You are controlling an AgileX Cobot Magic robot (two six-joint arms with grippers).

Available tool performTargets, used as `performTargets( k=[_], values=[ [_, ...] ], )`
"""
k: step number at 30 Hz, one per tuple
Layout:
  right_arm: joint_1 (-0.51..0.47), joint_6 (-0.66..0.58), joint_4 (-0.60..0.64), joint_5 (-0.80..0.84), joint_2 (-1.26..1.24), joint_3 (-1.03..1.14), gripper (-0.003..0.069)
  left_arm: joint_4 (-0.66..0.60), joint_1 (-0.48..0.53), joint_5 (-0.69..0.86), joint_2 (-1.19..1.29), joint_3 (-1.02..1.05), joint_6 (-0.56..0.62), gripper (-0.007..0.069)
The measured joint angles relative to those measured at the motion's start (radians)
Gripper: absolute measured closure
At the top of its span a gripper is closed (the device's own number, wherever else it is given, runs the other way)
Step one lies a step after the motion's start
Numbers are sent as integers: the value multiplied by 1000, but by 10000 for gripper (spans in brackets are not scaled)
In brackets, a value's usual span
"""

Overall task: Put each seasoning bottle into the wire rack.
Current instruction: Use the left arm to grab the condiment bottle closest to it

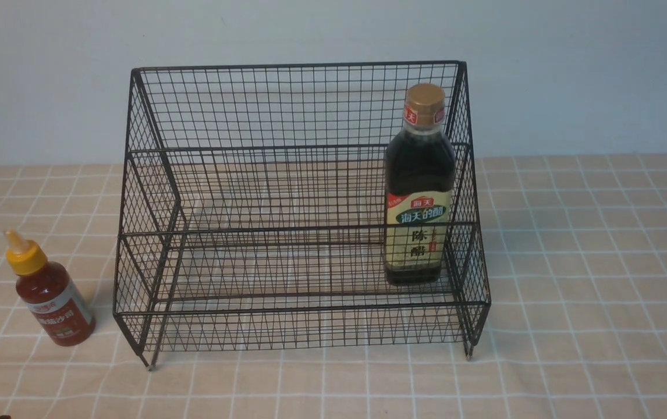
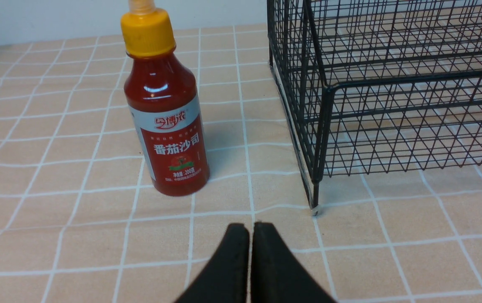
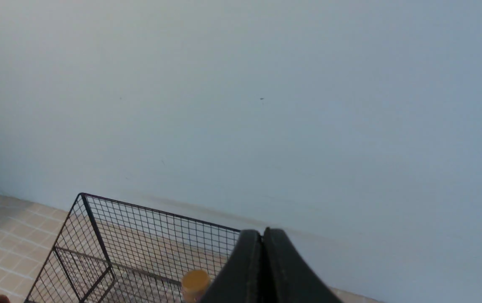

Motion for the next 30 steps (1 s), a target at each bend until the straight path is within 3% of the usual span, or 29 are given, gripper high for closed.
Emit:
performTargets(
  k=[3, 9, 12, 24, 30],
  values=[
    [0, 5, -11, -119, -197, 219, 671, 0, 0, 0, 0, 0, 0, 631],
    [0, 44, -13, -539, -612, 807, 671, 0, 0, 0, 0, 0, 0, 631],
    [0, 85, -10, -631, -724, 967, 671, 0, 0, 0, 0, 0, 0, 631],
    [0, 130, 44, -674, -840, 1248, 671, 0, 0, 0, 0, 0, 0, 631],
    [0, 75, 44, -689, -840, 1362, 671, 0, 0, 0, 0, 0, 0, 631]
  ],
)
